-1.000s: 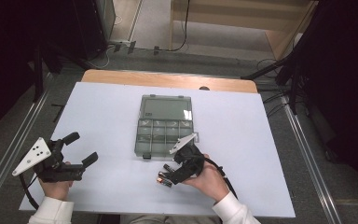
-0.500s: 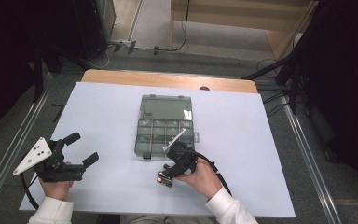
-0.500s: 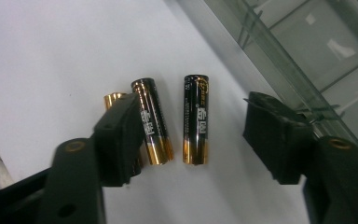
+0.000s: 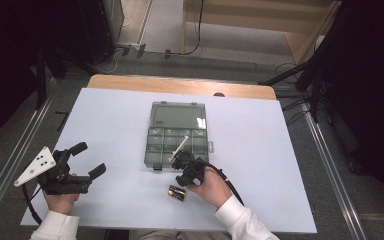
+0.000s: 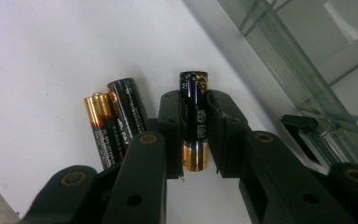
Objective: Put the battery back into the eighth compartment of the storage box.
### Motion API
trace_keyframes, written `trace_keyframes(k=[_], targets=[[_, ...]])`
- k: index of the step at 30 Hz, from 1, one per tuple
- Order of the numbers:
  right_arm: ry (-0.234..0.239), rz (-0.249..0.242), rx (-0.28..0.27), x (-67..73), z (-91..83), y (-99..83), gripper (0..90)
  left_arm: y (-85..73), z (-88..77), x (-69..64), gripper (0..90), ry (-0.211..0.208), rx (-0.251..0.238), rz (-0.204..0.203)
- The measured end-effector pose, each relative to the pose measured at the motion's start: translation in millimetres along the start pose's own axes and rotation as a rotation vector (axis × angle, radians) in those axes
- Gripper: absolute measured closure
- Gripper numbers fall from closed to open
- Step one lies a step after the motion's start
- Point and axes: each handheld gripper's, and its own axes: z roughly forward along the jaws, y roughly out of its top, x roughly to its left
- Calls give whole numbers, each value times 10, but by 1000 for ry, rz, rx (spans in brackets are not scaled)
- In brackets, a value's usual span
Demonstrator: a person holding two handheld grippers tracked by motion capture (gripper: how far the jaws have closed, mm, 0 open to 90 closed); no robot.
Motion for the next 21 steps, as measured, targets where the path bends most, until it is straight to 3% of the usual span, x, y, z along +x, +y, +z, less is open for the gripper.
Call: trace_keyframes(k=[8,15,21], targets=[[14,3,-13,16,-49,-32,781,-1,-5,3,0,1,-4,-3],[44,27,-88,12,-196,-83,781,-3,-2,0,0,1,-4,-6],[85,78,-206,-75,-361,-136,781,-4,-2,1,0,1,-7,-8]])
